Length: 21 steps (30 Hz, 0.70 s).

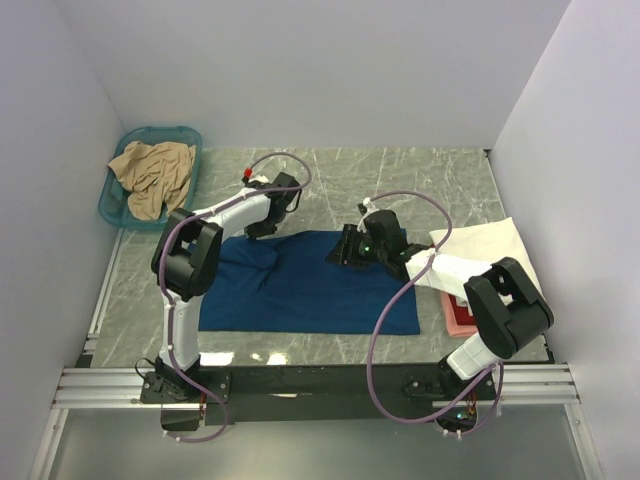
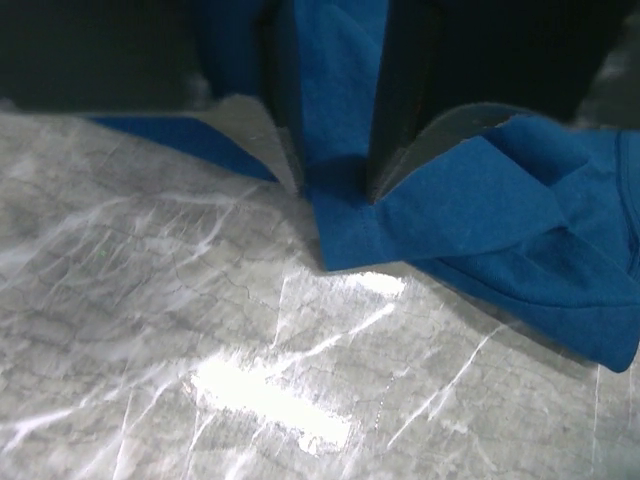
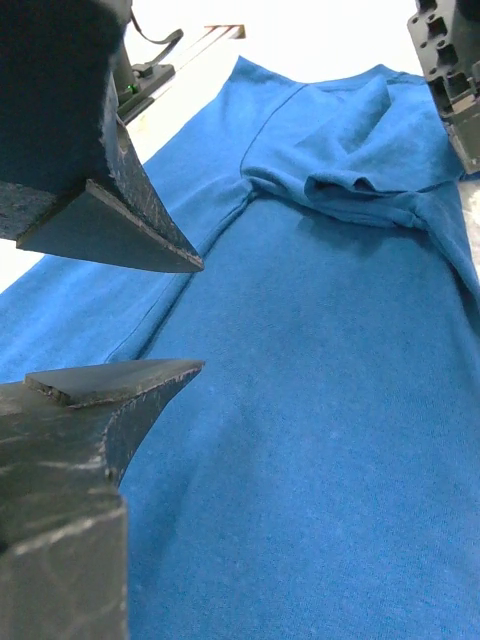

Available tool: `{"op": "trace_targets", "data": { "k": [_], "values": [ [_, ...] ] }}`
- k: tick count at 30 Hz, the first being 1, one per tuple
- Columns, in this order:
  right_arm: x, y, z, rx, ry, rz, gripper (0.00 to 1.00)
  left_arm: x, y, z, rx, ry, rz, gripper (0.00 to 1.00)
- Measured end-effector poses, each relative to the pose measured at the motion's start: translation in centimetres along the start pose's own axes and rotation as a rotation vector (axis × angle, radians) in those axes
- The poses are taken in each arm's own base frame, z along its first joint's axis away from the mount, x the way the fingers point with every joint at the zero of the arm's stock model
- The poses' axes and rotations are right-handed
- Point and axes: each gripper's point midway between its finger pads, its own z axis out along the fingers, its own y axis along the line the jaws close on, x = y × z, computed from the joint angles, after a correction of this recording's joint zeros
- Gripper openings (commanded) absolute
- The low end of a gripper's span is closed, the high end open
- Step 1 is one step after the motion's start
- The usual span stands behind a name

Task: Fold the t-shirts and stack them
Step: Fold the tshirt

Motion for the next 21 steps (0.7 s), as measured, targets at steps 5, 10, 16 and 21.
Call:
{"op": "trace_targets", "data": {
  "k": [5,10,16,21],
  "values": [
    [0.2,-0.1,-0.1,-0.012,0.009,0.01,0.47,0.3,0.1,0.0,-0.005,0.006,-0.007,0.15],
    [0.1,0.2,-0.2,-0.03,0.008,0.014,0.47,1.1,0.9,-0.1,-0.016,0.017,0.004,0.04],
    [-0.1,0.7,-0.2,-0.051,0.005,0.023,0.46,1.1,2.4,-1.6,-0.001,0.003,-0.016,0.01],
    [-0.1,0.9,-0.2,-0.059,0.007,0.028,0.46,1.1,4.1,-3.6,0.044,-0.021,-0.072,0.01]
  ]
}}
